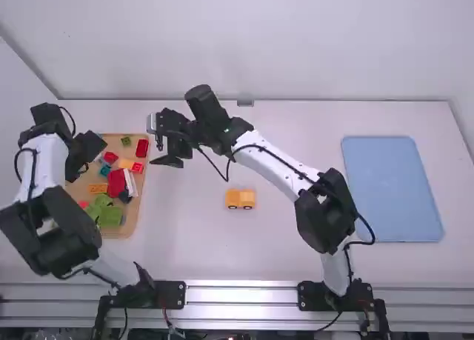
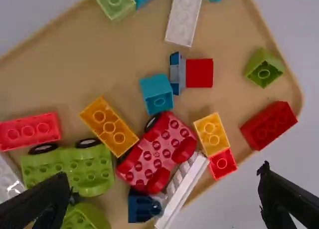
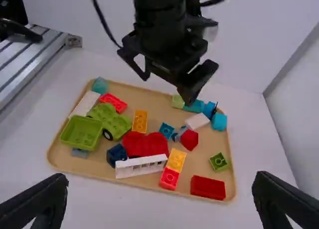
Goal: Assemble lego blocks to make yellow taxi
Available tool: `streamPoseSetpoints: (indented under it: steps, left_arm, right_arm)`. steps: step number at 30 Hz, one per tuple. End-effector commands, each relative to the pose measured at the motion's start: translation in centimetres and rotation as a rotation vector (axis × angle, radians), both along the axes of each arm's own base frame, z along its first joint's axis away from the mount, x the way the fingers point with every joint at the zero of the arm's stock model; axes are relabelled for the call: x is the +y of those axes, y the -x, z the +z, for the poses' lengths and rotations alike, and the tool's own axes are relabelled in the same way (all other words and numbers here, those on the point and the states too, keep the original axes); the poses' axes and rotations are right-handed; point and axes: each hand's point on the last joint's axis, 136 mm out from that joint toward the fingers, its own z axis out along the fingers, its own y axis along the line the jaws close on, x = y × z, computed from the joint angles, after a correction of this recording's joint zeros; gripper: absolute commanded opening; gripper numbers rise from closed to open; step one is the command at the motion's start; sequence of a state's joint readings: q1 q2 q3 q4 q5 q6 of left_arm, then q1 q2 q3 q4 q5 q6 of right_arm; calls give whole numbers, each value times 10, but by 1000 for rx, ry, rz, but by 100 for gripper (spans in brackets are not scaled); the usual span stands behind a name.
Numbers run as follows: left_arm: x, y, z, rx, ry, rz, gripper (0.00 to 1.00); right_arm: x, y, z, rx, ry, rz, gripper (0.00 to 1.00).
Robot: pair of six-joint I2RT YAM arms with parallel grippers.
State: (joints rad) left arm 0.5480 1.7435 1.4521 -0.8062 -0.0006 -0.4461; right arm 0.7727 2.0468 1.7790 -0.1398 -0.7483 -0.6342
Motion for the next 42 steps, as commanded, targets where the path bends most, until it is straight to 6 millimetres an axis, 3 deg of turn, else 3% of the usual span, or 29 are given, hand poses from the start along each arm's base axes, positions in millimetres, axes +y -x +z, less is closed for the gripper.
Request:
streamPoseSetpoints:
  steps: [1, 3, 5, 10, 14, 18, 23, 30, 33, 34, 36, 38, 42]
  left_arm:
    - [-12, -27, -4, 27, 15, -76, 99]
    - [-18, -37, -8, 48, 26, -103, 99]
    - [-33, -59, -16, 83, 29, -159, 100]
    - [-46, -73, -26, 184, -55, -134, 99]
    - [-66, -91, -48, 196, -30, -179, 99]
    - [-70, -96, -68, 211, -2, -230, 99]
    - [-60, -104, -67, 176, -29, -247, 99]
    - [-49, -92, -73, 200, -10, -238, 99]
    - [-43, -76, -80, 216, 54, -28, 100]
    - [-41, -67, -84, 229, 82, 65, 91]
    - [-39, -54, -91, 254, 111, 167, 91]
    - [-40, -51, -95, 253, 138, 204, 93]
    - [-48, -59, -107, 208, 182, 249, 84]
  right_arm:
    - [-2, -12, 5, -14, -4, -29, 98]
    - [-4, -13, 4, -9, -2, -33, 98]
    - [-5, -16, 5, -7, -3, -39, 98]
    - [-9, -22, 4, -6, -2, -52, 99]
    - [-13, -24, 1, 7, 10, -60, 99]
    - [-17, -31, -1, 49, 19, -103, 99]
    - [-24, -44, -3, 66, 34, -165, 99]
    - [-24, -45, -2, 61, 28, -165, 99]
    - [-24, -45, -2, 56, 28, -164, 98]
    - [-23, -44, -2, 56, 28, -163, 98]
    - [-23, -44, -2, 56, 28, -163, 98]
    - [-23, -44, -2, 56, 28, -163, 98]
    - [-24, -45, -2, 56, 28, -165, 99]
